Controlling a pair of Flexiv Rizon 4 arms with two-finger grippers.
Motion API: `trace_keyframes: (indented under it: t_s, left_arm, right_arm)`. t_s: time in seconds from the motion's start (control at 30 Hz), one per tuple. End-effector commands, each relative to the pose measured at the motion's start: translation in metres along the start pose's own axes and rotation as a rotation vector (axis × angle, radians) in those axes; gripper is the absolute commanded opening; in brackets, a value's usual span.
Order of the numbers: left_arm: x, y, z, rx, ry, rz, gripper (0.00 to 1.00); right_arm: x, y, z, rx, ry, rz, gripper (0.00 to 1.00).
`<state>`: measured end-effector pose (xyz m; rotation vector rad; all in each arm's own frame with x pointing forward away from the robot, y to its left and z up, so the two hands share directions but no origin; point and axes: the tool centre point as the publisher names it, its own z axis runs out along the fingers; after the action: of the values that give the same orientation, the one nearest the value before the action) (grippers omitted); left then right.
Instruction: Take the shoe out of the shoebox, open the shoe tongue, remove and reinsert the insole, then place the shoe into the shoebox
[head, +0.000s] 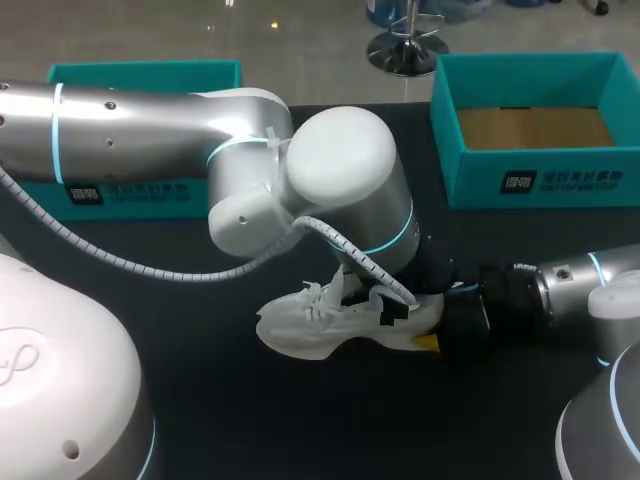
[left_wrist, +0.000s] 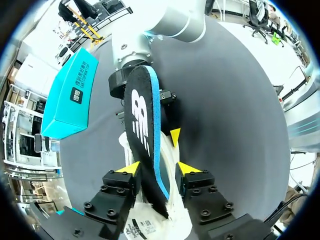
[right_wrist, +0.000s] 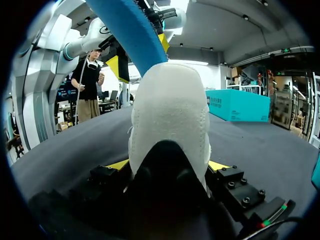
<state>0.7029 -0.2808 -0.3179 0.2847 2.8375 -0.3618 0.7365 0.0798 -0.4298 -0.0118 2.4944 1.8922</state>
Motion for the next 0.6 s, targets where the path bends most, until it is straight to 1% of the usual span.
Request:
trace_keyframes:
  t_s: [0.03,0.13,0.3,0.47,0.53,0.6]
  left_arm:
    - [-0.003,-0.006,0.010,-0.012,0.006,-0.008,0.00]
    - [-0.003,-0.007,0.014,-0.025,0.014,-0.018,0.00]
    - [-0.004,-0.005,0.011,-0.018,0.020,-0.031,0.00]
    - [-0.006,-0.003,0.001,0.017,0.030,-0.054,0.00]
    - [-0.008,-0.003,-0.007,0.040,0.039,-0.069,0.00]
    - [-0.012,-0.004,-0.018,0.079,0.054,-0.094,0.00]
  right_arm:
    - [-0.001,-0.001,0.002,0.002,0.000,0.000,0.00]
    - [-0.001,-0.001,0.002,0.002,0.000,0.000,0.00]
    - [-0.001,-0.001,0.002,0.002,0.000,0.000,0.00]
    - [-0.001,-0.001,0.002,0.002,0.000,0.000,0.00]
    - [-0.001,-0.001,0.002,0.002,0.000,0.000,0.00]
    - [-0.001,-0.001,0.002,0.002,0.000,0.000,0.00]
